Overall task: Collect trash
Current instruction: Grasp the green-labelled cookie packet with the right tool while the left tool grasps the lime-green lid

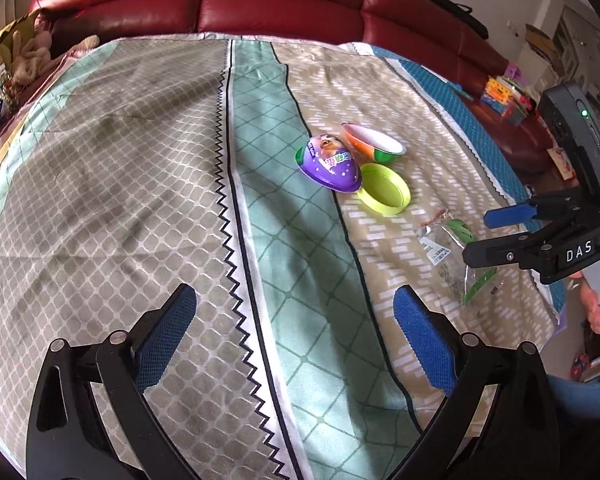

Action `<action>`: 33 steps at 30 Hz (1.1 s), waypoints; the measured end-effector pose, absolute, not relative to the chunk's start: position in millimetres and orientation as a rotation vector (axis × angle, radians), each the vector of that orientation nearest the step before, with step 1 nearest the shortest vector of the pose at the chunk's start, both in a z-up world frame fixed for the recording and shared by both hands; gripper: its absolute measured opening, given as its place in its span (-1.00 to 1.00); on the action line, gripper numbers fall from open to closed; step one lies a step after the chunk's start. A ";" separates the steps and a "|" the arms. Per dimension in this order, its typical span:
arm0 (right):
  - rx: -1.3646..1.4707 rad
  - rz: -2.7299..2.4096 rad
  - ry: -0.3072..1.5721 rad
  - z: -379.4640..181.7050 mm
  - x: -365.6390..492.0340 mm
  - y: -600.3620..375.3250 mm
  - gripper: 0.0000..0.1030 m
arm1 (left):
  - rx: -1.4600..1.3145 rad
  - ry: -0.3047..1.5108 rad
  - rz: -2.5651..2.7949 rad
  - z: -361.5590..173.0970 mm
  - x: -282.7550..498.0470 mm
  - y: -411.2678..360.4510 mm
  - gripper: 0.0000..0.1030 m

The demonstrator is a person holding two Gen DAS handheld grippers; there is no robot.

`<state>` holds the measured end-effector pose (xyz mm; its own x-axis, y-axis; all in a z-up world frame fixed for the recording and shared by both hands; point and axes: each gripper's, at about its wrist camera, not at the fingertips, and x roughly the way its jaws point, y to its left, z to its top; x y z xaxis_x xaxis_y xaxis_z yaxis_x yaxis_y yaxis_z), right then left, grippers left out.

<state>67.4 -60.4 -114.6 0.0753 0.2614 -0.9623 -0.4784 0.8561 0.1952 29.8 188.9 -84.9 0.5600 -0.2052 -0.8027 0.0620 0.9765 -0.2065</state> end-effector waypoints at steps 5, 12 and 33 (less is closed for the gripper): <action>-0.167 0.586 1.417 -125.2 67.5 -58.4 0.12 | -0.189 0.968 -0.164 -88.4 35.6 187.7 0.92; -0.172 0.495 1.338 -108.1 82.0 -93.1 0.08 | -0.185 0.971 -0.209 -83.7 55.2 158.5 0.92; -0.035 0.400 1.287 -102.6 105.8 -167.1 0.11 | -0.061 1.015 -0.171 -105.9 127.7 78.0 0.03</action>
